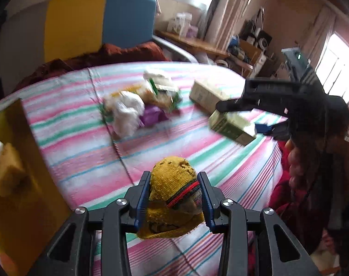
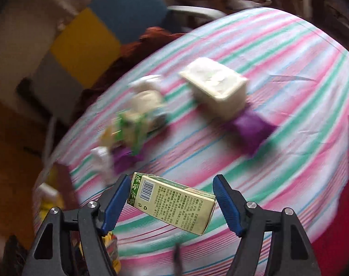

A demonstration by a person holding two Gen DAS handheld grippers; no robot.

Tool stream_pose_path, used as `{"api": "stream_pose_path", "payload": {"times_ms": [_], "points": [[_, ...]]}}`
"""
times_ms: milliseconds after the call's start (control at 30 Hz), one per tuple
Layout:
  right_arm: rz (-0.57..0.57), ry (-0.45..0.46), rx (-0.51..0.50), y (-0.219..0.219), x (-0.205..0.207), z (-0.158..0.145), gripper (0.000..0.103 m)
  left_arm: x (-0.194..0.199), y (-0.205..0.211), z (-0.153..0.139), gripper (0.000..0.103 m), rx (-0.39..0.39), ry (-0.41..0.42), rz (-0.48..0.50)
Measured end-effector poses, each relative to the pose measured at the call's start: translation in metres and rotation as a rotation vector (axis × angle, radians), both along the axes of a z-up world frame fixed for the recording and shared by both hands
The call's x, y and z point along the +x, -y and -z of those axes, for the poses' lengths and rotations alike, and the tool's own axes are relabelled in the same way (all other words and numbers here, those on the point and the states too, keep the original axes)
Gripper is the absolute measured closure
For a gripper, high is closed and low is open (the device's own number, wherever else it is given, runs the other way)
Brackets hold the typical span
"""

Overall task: Organize objects
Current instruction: 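Carry yellow hat to the tray with left gripper while right carries green box, then open both grippers and withdraw them from the tray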

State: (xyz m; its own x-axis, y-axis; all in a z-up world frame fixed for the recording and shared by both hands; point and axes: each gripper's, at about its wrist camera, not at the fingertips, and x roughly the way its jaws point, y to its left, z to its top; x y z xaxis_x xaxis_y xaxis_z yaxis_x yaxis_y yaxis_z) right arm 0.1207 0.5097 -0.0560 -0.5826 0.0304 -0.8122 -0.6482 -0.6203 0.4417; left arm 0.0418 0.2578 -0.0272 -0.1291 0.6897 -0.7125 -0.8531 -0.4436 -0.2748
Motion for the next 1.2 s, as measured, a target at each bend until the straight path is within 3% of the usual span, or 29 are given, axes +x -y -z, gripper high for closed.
{"api": "stream_pose_path", "payload": {"times_ms": [133, 267, 467, 600, 633, 700, 1000, 1200], "points": [[-0.129, -0.074, -0.008, 0.039, -0.024, -0.017, 0.028, -0.019, 0.040, -0.025, 0.062, 0.063, -0.014, -0.100], [-0.287, -0.129, -0.027, 0.091, -0.062, -0.031, 0.028, -0.055, 0.094, -0.043, 0.062, 0.103, -0.041, -0.279], [-0.516, -0.151, -0.090, 0.179, -0.122, -0.034, 0.027, -0.117, 0.166, -0.045, 0.059, 0.079, -0.089, -0.573], [-0.613, -0.116, -0.095, 0.228, -0.146, -0.029, 0.025, -0.143, 0.202, -0.037, 0.054, 0.056, -0.098, -0.697], [-0.629, -0.109, -0.099, 0.238, -0.150, -0.028, 0.025, -0.143, 0.210, -0.036, 0.053, 0.053, -0.102, -0.716], [-0.648, -0.101, -0.093, 0.248, -0.152, -0.024, 0.025, -0.146, 0.225, -0.032, 0.041, 0.051, -0.104, -0.754], [-0.697, -0.069, -0.019, 0.264, -0.144, -0.014, 0.025, -0.129, 0.253, -0.019, 0.036, 0.046, -0.079, -0.801], [-0.725, -0.068, 0.093, 0.277, -0.130, -0.018, 0.025, -0.108, 0.253, -0.020, 0.030, 0.031, -0.103, -0.805]]}}
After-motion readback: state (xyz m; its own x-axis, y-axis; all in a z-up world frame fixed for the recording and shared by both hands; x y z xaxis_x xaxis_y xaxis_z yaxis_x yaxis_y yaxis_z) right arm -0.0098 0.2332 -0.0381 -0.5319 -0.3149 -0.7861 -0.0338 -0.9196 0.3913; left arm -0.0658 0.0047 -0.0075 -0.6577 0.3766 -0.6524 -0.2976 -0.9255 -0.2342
